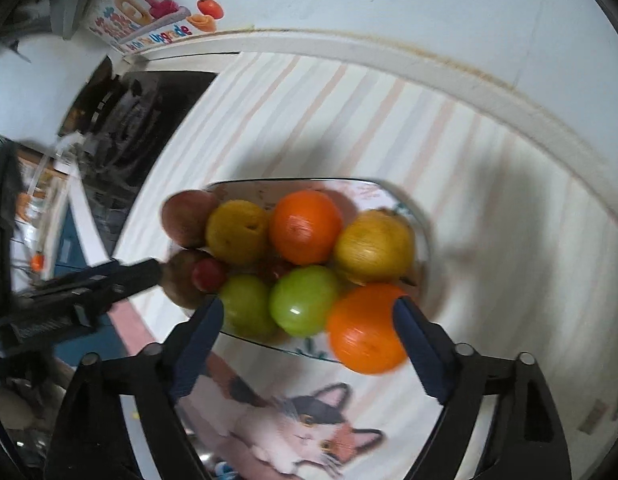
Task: Organize fruits
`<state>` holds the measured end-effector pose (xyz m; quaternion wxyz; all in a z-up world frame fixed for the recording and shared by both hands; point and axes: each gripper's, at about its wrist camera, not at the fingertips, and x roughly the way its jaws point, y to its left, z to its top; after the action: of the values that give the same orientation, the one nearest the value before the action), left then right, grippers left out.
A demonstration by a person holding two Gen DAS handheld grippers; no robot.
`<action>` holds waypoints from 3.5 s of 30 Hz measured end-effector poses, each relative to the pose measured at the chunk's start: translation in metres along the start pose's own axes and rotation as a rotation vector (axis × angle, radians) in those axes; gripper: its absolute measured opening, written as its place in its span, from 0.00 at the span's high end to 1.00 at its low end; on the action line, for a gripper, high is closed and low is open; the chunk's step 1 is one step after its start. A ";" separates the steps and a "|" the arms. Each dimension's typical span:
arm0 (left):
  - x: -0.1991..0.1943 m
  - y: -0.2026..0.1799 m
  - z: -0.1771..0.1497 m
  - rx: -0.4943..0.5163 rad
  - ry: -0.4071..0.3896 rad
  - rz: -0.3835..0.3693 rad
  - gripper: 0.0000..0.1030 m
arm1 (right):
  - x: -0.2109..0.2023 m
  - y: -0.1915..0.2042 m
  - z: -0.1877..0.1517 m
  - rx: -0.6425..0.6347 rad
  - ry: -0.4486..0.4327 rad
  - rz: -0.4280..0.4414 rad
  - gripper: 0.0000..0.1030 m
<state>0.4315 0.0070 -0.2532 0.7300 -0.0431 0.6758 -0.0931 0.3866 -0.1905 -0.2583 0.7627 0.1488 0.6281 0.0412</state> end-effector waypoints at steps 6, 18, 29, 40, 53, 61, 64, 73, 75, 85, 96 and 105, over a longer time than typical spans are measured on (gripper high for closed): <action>-0.021 -0.006 -0.033 0.002 -0.073 0.090 0.13 | -0.023 -0.002 -0.031 -0.056 -0.039 -0.143 0.08; -0.054 -0.028 -0.102 -0.027 -0.156 0.143 0.13 | -0.076 0.000 -0.080 -0.100 -0.128 -0.195 0.06; -0.133 -0.039 -0.160 0.012 -0.347 0.185 0.13 | -0.168 0.024 -0.148 -0.105 -0.283 -0.194 0.06; -0.218 -0.043 -0.245 0.081 -0.527 0.164 0.13 | -0.261 0.059 -0.242 -0.111 -0.437 -0.206 0.06; -0.274 -0.054 -0.317 0.083 -0.648 0.158 0.13 | -0.334 0.063 -0.307 -0.134 -0.536 -0.161 0.06; -0.286 -0.063 -0.336 0.078 -0.673 0.149 0.13 | -0.350 0.063 -0.317 -0.152 -0.553 -0.140 0.06; -0.291 -0.065 -0.338 0.078 -0.684 0.153 0.13 | -0.353 0.063 -0.317 -0.157 -0.551 -0.126 0.06; -0.286 -0.067 -0.327 0.067 -0.677 0.162 0.13 | -0.347 0.063 -0.300 -0.157 -0.545 -0.113 0.06; -0.283 -0.066 -0.322 0.062 -0.668 0.162 0.13 | -0.344 0.063 -0.294 -0.155 -0.545 -0.119 0.06; -0.262 -0.063 -0.284 0.052 -0.632 0.176 0.13 | -0.318 0.056 -0.252 -0.132 -0.528 -0.152 0.05; -0.225 -0.058 -0.231 0.033 -0.568 0.208 0.13 | -0.268 0.038 -0.203 -0.111 -0.459 -0.186 0.05; -0.190 -0.059 -0.199 0.039 -0.506 0.221 0.13 | -0.228 0.031 -0.169 -0.110 -0.415 -0.218 0.05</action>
<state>0.2157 -0.0016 -0.0729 0.8819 0.0229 0.4707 -0.0122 0.1787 -0.1883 -0.0623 0.8823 0.0436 0.4671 -0.0386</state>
